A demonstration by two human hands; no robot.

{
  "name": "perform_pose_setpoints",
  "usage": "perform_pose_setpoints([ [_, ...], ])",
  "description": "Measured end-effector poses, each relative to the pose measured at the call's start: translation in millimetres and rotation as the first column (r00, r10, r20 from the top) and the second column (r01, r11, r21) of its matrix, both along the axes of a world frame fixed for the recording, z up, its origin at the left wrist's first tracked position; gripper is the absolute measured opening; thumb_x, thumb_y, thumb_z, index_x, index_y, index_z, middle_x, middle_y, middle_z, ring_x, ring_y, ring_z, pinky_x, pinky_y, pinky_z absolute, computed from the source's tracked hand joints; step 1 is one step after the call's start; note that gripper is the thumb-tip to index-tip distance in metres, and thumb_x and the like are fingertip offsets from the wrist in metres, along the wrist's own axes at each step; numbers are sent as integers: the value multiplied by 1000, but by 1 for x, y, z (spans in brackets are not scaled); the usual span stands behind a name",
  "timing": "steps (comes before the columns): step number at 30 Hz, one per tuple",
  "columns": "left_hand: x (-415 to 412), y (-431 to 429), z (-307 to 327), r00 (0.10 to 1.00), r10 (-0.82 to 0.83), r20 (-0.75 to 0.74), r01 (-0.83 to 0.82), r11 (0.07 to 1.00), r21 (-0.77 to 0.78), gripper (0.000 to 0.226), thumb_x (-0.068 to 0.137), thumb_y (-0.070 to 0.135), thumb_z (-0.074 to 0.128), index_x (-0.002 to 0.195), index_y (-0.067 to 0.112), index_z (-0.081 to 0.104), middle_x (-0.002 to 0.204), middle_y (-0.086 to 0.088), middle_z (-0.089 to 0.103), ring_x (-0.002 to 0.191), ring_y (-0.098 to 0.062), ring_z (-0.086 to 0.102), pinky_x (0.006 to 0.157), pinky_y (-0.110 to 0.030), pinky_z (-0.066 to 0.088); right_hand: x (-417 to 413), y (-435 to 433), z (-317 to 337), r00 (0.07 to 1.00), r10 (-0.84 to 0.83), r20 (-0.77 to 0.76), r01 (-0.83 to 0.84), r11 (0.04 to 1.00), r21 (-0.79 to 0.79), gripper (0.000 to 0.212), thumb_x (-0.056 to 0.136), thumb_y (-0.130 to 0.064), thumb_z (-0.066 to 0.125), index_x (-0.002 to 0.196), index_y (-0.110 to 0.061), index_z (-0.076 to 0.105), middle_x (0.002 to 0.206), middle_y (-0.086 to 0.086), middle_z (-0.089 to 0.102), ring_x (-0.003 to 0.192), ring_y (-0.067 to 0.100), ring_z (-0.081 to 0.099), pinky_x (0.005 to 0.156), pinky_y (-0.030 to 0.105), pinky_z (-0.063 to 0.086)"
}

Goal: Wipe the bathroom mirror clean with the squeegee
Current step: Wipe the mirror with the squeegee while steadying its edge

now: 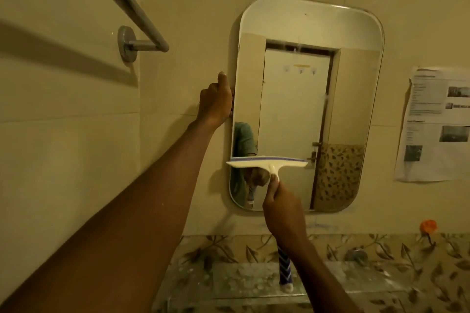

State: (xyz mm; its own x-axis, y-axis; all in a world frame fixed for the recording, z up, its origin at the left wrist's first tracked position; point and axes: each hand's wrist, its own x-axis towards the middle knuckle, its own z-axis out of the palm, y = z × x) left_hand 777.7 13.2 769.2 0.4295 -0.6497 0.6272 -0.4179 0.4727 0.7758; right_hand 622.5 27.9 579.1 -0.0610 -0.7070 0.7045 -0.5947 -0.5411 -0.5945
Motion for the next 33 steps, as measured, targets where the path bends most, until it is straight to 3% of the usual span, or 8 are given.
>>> perform_pose_setpoints([
  [4,0,2,-6,999,11,37,-12,1000,17,62,98,50,19,114,4,58,111,-23,64,104,-39,60,94,-51,49,-6,-5,52,987,124,101,-110,985,-133,43,104,-36,32,66,-28,49,52,-10,51,47,-12,53,36,4,34],
  [7,0,0,-4,999,23,42,-23,1000,6,63,99,50,21,107,2,60,110,-22,64,103,-37,61,95,-50,48,-10,-11,90,989,125,84,-109,980,-168,41,104,-39,30,68,-29,48,57,-9,54,50,-13,54,36,5,35],
  [12,2,-8,-19,999,44,6,-44,999,-9,62,97,51,24,89,4,64,100,-20,67,96,-35,63,92,-50,50,-3,-3,18,992,109,58,-103,990,-93,39,100,-46,27,70,-34,49,53,-12,52,55,-14,54,40,3,35],
  [15,2,-8,-19,1000,25,0,-25,1000,-5,61,98,49,23,105,4,64,106,-23,66,102,-38,61,94,-51,48,-1,8,-41,997,67,44,-67,998,6,50,90,-58,16,75,-27,53,50,-9,50,48,-6,54,39,8,36],
  [17,1,-8,-23,999,36,10,-36,999,-7,61,98,49,25,100,3,65,103,-23,67,101,-39,61,93,-52,49,-2,11,-62,1000,16,11,-16,999,28,53,91,-55,16,76,-21,54,49,-8,49,40,3,51,37,13,36],
  [21,2,-8,-43,997,71,37,-71,997,11,61,98,48,28,84,2,65,95,-23,68,95,-39,63,89,-51,51,-5,12,-39,997,69,29,-70,997,37,43,103,-39,29,68,-24,50,51,-8,48,41,0,49,37,12,35],
  [26,0,-7,-44,995,99,10,-99,995,10,58,98,48,27,73,9,62,93,-22,69,93,-38,64,88,-50,52,-10,-3,35,994,77,83,-65,989,-135,37,104,-34,33,73,-24,52,57,-13,50,47,-2,52,45,2,36],
  [33,0,-8,-48,997,79,-9,-79,997,5,61,99,48,25,85,6,66,99,-23,68,97,-38,63,91,-50,51,-5,-1,-51,999,29,39,-28,999,-25,47,99,-46,23,84,-18,58,52,-9,52,38,2,50,32,11,32],
])
